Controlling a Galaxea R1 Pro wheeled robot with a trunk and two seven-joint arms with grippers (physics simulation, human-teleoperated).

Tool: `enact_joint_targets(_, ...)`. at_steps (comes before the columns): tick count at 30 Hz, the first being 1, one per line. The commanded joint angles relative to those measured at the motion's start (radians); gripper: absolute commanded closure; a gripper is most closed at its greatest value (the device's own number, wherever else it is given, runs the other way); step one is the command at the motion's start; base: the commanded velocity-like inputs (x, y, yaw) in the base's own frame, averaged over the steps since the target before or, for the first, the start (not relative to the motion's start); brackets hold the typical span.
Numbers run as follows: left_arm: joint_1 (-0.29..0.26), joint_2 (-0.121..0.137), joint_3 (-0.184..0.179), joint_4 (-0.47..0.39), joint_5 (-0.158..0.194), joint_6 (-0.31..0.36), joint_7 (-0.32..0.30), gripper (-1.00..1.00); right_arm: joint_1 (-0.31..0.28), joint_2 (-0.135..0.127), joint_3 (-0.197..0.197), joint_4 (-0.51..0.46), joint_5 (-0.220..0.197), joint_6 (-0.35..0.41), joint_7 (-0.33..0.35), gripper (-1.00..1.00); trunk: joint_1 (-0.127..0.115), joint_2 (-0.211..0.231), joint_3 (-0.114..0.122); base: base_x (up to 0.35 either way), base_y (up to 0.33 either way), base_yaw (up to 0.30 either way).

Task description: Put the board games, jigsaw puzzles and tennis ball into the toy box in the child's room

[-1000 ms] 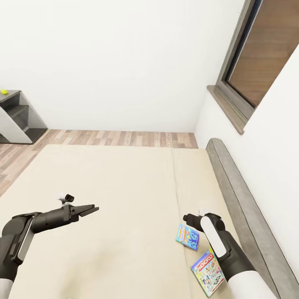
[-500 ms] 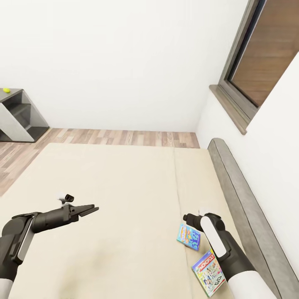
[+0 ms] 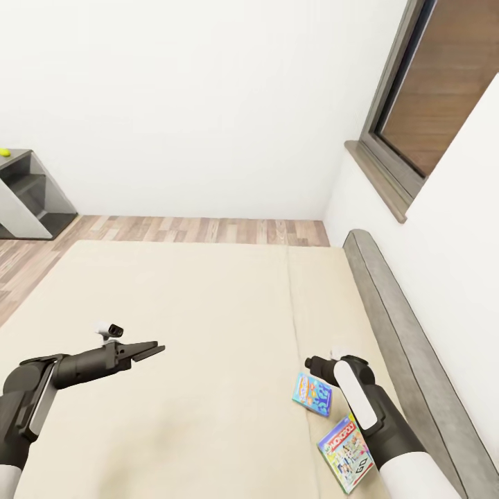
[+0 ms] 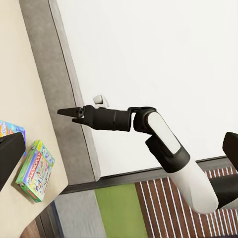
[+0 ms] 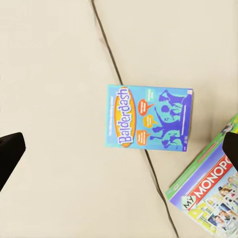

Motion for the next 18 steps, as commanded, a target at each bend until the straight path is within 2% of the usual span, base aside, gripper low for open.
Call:
enact_joint_targets(1, -0.001, 0.0, 0.0, 0.0, -0.001, 0.011, -0.004, -1.0, -0.001, 0.0, 0.001, -0.001, -0.008, 0.002, -0.009, -1.0, 0.001, -0.002, -0.002, 0.0, 0.0, -0.01)
enact_joint_targets(18, -0.001, 0.0, -0.002, 0.0, -0.001, 0.011, -0.004, -1.0, -0.001, -0.001, 0.0, 0.002, -0.008, 0.007, -0.009, -1.0, 0.001, -0.002, -0.005, 0.0, 0.0, 0.0)
